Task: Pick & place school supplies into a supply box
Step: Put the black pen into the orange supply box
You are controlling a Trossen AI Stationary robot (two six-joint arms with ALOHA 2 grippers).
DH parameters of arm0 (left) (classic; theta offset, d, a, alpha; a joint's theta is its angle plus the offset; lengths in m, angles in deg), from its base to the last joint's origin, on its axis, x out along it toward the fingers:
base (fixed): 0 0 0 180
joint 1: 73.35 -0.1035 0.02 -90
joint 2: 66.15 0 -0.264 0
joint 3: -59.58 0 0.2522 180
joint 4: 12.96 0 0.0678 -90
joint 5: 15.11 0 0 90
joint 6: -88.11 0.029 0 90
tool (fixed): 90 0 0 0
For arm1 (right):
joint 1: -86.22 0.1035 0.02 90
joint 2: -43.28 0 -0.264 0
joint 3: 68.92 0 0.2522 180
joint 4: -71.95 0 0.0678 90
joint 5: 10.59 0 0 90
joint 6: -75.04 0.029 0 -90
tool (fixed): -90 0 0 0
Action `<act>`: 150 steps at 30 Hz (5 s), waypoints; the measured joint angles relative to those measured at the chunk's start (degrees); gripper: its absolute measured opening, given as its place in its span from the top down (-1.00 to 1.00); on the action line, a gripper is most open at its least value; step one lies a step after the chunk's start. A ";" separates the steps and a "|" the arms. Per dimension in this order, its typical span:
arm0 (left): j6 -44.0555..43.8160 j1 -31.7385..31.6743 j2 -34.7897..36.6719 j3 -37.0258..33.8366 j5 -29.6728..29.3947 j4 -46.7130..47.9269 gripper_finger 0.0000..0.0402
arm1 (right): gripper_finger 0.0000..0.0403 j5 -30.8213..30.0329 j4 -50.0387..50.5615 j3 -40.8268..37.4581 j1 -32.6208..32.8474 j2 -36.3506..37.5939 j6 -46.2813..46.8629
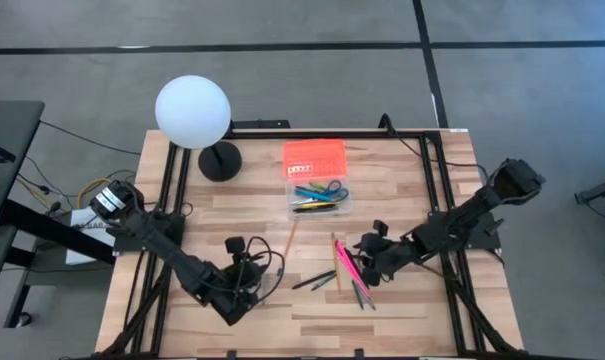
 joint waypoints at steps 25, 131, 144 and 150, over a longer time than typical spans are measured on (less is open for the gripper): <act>-0.31 0.25 0.00 0.00 -0.94 0.05 0.46 | 0.51 1.61 17.88 8.06 0.61 -9.97 7.54; -0.78 0.24 -0.04 0.04 -0.58 0.07 0.46 | 0.82 11.93 30.34 11.86 -2.01 -9.19 2.25; -0.78 0.23 -0.04 0.04 -0.59 0.67 0.46 | 0.90 7.70 37.29 14.39 -1.30 -7.13 -3.88; -0.80 0.24 -0.04 0.04 -1.11 1.18 0.46 | 0.95 1.48 42.49 18.52 -3.37 -6.08 -7.31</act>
